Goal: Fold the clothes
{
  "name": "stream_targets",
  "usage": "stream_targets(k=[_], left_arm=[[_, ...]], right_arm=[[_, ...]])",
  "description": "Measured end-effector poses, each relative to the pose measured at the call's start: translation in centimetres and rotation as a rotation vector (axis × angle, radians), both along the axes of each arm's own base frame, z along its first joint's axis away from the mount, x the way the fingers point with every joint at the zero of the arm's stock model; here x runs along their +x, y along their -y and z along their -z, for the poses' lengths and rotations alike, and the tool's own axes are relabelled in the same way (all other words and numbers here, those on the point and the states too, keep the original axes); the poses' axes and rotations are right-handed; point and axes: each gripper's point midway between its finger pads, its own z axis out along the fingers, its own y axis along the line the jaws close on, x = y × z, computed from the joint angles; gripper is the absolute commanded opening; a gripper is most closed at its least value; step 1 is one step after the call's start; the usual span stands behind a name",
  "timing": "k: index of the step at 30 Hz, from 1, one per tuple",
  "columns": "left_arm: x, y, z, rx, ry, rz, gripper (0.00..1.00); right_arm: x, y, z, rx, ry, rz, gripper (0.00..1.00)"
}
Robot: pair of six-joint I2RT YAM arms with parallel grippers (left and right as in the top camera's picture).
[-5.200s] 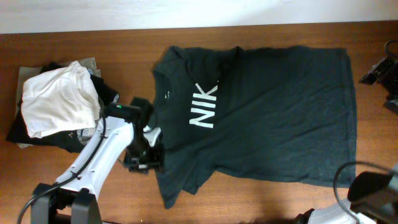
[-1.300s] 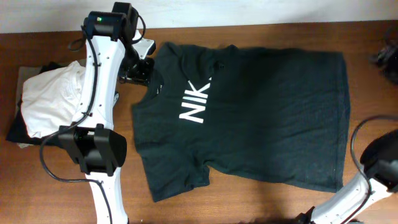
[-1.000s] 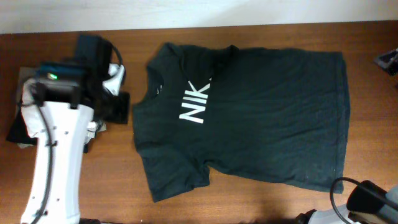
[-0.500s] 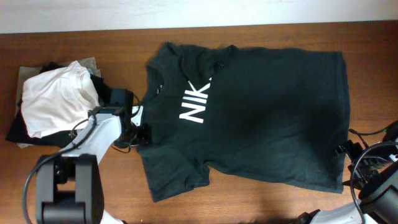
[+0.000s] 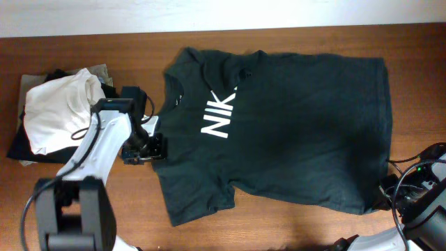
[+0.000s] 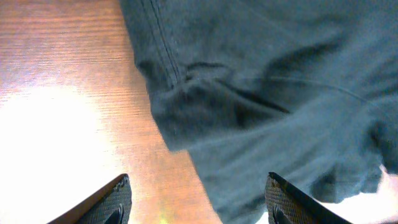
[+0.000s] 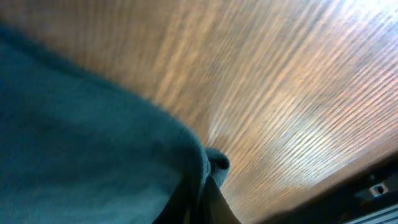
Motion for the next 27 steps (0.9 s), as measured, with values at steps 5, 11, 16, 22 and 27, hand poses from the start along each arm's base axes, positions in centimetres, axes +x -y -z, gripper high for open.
stream_targets(k=[5, 11, 16, 22, 27], left_arm=[[-4.0, 1.6, -3.7, -0.108, 0.007, -0.015, 0.64], [-11.0, 3.7, 3.7, -0.235, -0.179, -0.093, 0.53], [-12.4, 3.6, 6.2, -0.207, -0.204, -0.282, 0.01], [-13.3, 3.8, 3.9, -0.206, -0.256, -0.325, 0.01], [-17.6, 3.2, -4.3, -0.221, -0.052, -0.308, 0.00]], right_arm=[[4.7, 0.4, -5.1, 0.032, 0.267, -0.073, 0.04], [5.9, 0.0, -5.5, 0.060, 0.339, -0.072, 0.04], [6.2, -0.2, -5.6, 0.069, 0.359, -0.074, 0.04], [6.5, -0.3, -7.9, 0.087, 0.368, -0.074, 0.04], [4.9, -2.0, -16.6, -0.067, 0.502, -0.134, 0.04]])
